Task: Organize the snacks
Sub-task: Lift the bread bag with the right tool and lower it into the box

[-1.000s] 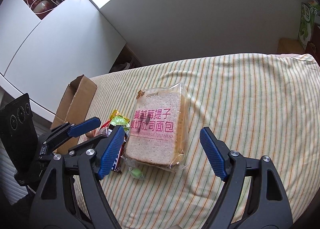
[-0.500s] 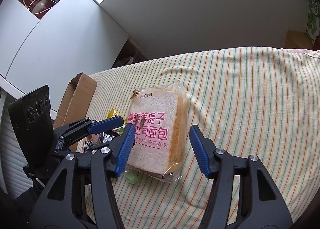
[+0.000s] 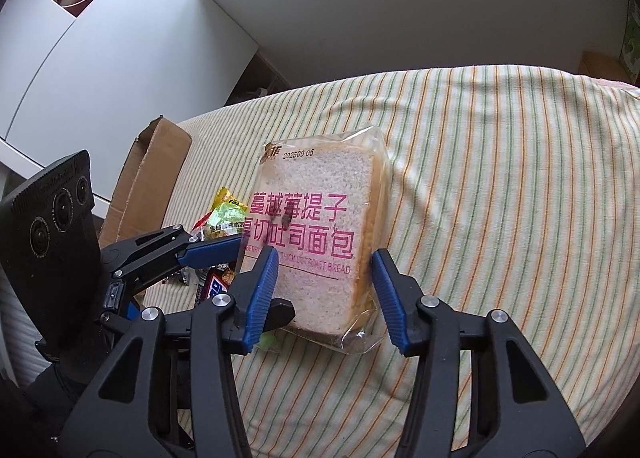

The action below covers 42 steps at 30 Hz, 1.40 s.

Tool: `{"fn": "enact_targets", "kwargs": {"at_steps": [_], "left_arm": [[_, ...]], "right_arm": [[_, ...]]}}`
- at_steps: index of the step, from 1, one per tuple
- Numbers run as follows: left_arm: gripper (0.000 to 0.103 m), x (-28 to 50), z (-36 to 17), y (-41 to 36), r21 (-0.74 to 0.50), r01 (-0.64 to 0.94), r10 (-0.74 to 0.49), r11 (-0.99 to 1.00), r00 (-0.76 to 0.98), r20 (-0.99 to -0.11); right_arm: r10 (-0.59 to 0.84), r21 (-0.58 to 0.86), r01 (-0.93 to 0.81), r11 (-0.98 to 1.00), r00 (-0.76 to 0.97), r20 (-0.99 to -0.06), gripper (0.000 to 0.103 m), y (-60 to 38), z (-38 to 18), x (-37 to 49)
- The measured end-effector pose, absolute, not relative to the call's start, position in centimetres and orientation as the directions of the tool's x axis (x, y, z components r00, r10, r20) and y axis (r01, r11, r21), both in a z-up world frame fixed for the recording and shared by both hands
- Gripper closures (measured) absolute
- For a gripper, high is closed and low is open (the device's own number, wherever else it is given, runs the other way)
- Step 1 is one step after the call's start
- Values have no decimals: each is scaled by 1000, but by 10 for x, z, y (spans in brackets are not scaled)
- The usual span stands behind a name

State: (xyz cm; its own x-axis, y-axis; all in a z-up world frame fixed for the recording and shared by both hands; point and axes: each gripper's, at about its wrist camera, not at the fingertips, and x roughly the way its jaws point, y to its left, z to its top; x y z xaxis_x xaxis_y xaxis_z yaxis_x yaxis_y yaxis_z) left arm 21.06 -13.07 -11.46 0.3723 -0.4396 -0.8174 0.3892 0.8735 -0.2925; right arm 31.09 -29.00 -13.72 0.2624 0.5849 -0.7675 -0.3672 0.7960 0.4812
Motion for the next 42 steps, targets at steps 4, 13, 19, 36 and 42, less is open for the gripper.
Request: {"fn": "enact_targets", "kwargs": {"at_steps": [4,13,19,36,42], "left_arm": [[48,208,-108,-134,-292,391,-443,873,386,-809],[48,193,-79,-123,-286,403,-459,869,441,-772],[48,180,-56,-105,-279,396,-459,875,493,-739],[48,145,-24,-3,-294,242,-380,925,631,-676],[48,139,-23,36,-304,160,-330,939,664,-670]], "right_arm": [[582,474,-368,800,283,-762,54,-284,-128,305],[572,431,-409,804,335,-749,54,-272,-91,288],[579,407,-452,794,353,-735,54,-247,-64,280],[636,367,-616,697,293,-714,54,-129,-21,270],[664,382,-655,651,249,-705,54,-82,-20,273]]}}
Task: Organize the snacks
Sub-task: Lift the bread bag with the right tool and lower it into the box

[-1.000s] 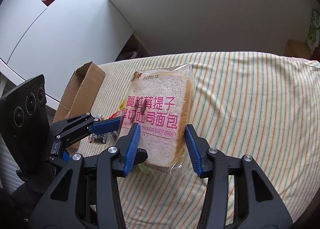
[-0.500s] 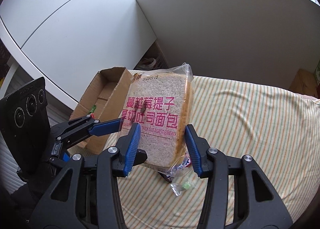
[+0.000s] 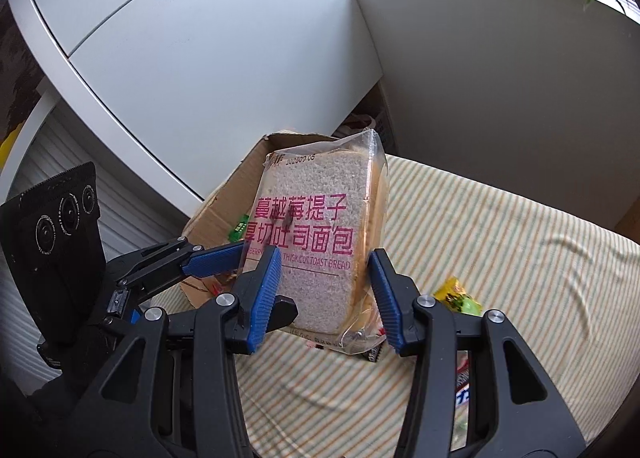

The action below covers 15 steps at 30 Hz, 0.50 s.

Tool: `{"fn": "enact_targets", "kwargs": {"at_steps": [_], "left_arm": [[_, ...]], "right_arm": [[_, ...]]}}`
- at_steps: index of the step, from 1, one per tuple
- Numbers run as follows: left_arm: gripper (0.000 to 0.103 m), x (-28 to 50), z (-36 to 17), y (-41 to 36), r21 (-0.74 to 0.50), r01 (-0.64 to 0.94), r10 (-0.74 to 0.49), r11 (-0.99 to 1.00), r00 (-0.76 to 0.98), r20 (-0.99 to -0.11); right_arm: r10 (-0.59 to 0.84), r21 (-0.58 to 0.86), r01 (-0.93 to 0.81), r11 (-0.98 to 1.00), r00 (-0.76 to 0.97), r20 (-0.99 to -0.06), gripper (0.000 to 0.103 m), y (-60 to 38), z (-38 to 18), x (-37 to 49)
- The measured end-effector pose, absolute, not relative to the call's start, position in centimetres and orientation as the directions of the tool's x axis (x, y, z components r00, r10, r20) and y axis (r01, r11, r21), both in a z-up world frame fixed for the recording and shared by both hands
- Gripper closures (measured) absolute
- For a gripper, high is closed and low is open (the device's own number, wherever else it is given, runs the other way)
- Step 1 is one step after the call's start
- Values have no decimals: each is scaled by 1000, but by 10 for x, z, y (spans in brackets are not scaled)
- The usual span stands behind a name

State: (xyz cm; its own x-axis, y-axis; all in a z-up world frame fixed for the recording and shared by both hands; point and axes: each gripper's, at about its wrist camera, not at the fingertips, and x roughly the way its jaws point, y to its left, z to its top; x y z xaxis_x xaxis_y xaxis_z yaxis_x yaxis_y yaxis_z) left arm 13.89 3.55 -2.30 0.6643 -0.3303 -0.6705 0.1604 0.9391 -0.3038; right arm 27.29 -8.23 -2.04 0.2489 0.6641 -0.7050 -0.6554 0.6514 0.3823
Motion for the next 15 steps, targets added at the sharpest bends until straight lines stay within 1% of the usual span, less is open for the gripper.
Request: {"fn": "enact_targets", "kwargs": {"at_steps": [15], "left_arm": [[48,126,-33,105,-292,1,-211,956,695,-687]], "right_arm": [[703,438,-698,567,132,-699,54,4,-36,273]]}}
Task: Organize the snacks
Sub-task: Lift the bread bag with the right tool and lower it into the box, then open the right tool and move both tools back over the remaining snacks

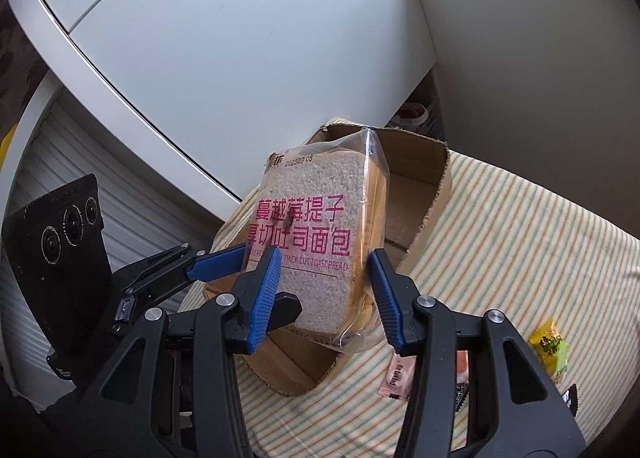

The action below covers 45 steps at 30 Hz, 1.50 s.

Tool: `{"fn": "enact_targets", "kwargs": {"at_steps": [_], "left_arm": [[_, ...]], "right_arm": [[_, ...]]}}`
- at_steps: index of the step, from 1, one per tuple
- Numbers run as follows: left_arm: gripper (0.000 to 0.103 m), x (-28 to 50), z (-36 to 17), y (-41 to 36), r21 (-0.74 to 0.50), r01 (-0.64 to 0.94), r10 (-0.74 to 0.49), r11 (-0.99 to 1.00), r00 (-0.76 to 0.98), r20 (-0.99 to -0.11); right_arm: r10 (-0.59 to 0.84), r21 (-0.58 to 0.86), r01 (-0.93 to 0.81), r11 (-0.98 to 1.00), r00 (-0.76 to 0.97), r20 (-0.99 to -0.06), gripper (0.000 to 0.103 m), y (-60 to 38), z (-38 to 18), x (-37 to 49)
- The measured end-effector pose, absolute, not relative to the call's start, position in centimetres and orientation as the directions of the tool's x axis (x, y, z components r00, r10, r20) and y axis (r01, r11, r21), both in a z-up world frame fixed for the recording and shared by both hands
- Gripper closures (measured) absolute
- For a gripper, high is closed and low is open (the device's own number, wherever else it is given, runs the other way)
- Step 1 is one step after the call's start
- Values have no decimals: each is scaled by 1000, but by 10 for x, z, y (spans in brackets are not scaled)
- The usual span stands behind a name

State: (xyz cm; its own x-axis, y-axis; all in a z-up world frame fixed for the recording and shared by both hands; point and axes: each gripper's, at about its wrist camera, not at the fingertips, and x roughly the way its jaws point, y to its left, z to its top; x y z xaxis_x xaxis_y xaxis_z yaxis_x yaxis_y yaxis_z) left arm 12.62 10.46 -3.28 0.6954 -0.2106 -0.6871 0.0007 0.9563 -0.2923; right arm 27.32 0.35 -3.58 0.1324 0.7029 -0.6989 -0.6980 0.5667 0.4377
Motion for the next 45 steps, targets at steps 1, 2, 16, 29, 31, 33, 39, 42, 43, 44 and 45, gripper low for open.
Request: {"fn": "enact_targets", "kwargs": {"at_steps": [1,2,16,29,31,33,39,42,43,44,45], "left_arm": [[48,126,-33,108,-288,-6,-203,957,696,-689],[48,122,-34,114,-286,-12,-197,958,696,-690],[48,118,-41,137,-264,-85,-130,961,702,-700],[48,105,-30,104,-274,-12,-183,962,716,-674],[48,102,-29,96,-275,5,-197,961,714,-672],[48,100,-29,86,-277,24,-212,960,711,-671],[48,94,-37,55,-278,81,-256,957,685,-682],[48,93,-44,40,-269,112,-274,957,660,-700],[48,93,-47,35,-269,119,-280,956,651,-705],[48,92,-50,31,-271,126,-287,954,643,-710],[48,92,-52,27,-274,131,-293,953,635,-715]], "right_arm": [[703,438,-700,564,129,-700,54,8,-36,274],[703,439,-701,562,125,-700,54,11,-37,274],[675,401,-691,601,169,-718,52,14,-39,277],[635,355,-635,687,286,-718,52,-78,-17,264],[628,344,-631,695,300,-718,52,-91,-16,260],[612,320,-631,707,321,-722,51,-106,-16,254],[518,190,-612,768,417,-747,36,-147,-22,235],[481,182,-578,796,420,-769,36,-168,-32,233],[477,199,-558,806,412,-777,36,-175,-37,233],[473,215,-536,816,406,-782,36,-183,-42,234],[465,222,-516,827,407,-787,36,-191,-48,234]]}}
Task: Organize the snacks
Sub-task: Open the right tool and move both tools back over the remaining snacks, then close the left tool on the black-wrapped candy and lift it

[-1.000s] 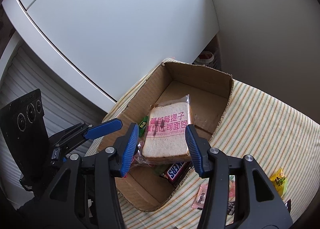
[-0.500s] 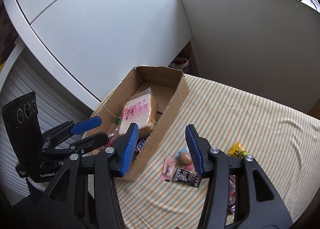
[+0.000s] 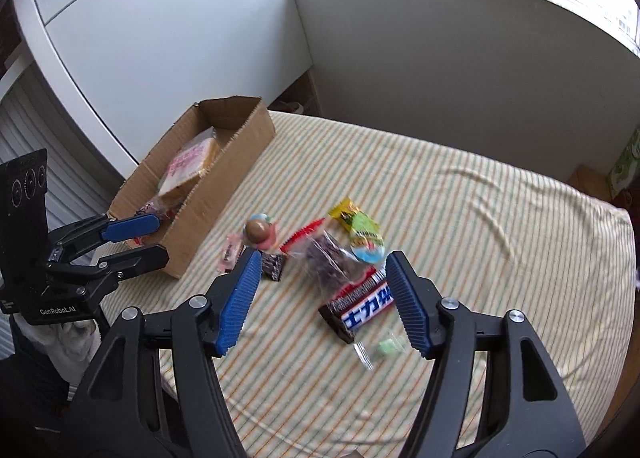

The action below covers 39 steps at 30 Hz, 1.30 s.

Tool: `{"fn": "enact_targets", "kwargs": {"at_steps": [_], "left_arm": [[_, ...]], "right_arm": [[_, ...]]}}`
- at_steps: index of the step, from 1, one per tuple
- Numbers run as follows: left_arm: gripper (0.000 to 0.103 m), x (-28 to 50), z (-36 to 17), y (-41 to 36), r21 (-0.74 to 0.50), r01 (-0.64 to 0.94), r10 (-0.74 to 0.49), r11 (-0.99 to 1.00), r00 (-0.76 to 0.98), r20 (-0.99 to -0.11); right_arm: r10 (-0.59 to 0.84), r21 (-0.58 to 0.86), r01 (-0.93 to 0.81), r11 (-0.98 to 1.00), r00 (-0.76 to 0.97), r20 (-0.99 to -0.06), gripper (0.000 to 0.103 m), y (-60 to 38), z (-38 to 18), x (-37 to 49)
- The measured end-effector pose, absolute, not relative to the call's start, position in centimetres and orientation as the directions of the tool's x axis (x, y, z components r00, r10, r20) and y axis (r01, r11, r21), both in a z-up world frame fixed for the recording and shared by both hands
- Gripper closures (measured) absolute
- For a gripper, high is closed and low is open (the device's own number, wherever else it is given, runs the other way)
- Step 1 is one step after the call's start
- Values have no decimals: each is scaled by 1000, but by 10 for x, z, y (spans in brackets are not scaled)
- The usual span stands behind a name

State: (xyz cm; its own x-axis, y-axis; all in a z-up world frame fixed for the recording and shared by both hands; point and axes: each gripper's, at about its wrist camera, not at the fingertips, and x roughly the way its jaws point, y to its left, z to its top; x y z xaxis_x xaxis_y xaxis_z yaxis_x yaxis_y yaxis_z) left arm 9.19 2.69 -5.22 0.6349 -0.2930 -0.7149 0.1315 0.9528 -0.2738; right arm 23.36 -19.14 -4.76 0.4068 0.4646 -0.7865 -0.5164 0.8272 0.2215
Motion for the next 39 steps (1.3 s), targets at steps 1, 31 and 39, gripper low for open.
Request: {"fn": "enact_targets", "kwargs": {"at_steps": [1,31,39], "left_arm": [[48,92,-55,23,-277,137,-300,951,627,-719],[48,153,-120,-30,-183,129,-223,975,483,-846],[48,162,-131,-31,-163,126,-204,978,472,-858]], "right_arm": [[453,219,-500,838,411,-791,36,-198,-53,233],[460,273,-480,834,331,-824,51,-237,-123,228],[464,281,-484,829,313,-828,51,-236,-131,231]]}}
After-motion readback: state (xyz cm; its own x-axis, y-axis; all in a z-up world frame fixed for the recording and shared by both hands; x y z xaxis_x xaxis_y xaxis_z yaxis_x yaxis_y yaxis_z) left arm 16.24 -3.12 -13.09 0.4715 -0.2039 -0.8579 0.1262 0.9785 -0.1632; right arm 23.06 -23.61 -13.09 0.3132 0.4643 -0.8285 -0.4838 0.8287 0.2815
